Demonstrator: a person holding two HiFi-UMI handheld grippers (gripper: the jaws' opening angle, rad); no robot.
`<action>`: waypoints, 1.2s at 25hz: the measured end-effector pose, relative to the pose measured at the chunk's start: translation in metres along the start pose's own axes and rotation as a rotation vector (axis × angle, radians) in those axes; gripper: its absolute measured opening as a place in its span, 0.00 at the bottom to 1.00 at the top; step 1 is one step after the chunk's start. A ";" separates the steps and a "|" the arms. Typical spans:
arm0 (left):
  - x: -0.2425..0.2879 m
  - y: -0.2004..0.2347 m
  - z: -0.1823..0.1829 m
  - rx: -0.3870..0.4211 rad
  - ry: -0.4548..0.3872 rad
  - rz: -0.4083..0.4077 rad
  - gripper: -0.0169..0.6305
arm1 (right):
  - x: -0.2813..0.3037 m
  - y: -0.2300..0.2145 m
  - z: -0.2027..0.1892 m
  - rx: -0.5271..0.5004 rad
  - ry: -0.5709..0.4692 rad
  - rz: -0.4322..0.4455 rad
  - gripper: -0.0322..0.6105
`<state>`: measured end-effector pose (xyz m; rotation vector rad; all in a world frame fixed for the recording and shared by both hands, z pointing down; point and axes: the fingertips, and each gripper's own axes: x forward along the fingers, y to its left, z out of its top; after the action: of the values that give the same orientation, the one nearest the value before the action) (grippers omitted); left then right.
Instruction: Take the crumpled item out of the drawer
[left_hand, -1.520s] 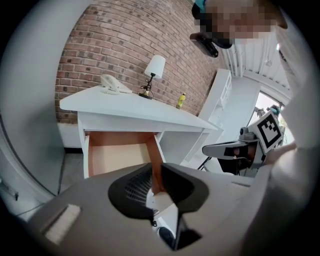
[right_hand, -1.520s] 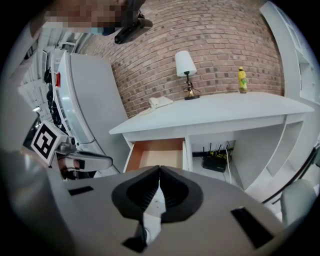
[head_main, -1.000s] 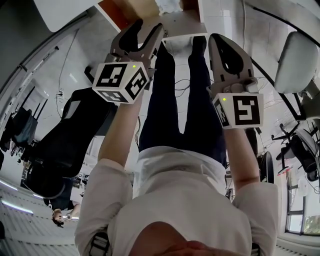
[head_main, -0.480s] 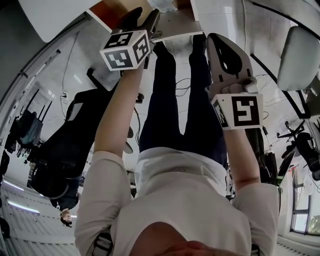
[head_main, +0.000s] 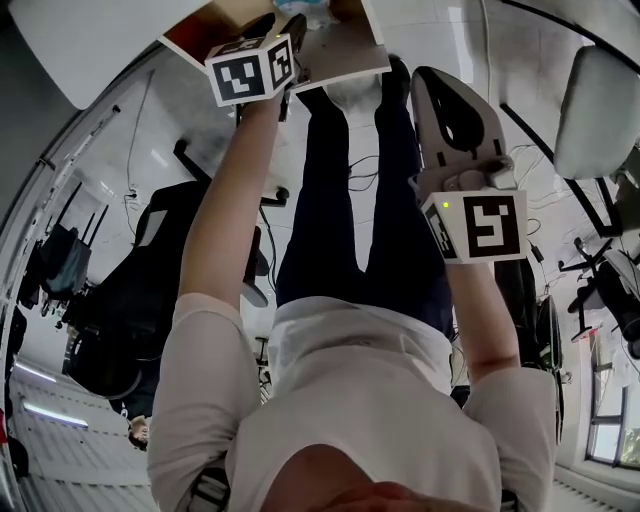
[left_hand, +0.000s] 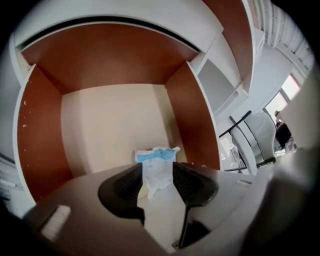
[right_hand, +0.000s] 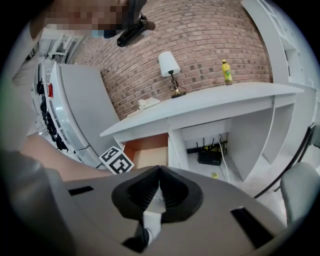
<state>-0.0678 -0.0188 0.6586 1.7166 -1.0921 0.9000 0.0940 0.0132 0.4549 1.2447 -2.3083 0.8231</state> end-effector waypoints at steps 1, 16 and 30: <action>0.005 0.001 -0.001 0.002 0.012 0.003 0.33 | 0.000 -0.002 -0.001 0.002 0.002 -0.002 0.06; 0.044 0.020 -0.011 -0.002 0.127 0.065 0.29 | 0.003 -0.018 -0.010 0.043 0.025 -0.002 0.06; 0.037 0.018 -0.006 0.054 0.086 0.067 0.05 | 0.009 -0.016 -0.013 0.046 0.032 0.018 0.06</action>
<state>-0.0725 -0.0278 0.6995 1.6780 -1.0822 1.0437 0.1036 0.0095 0.4745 1.2230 -2.2897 0.9011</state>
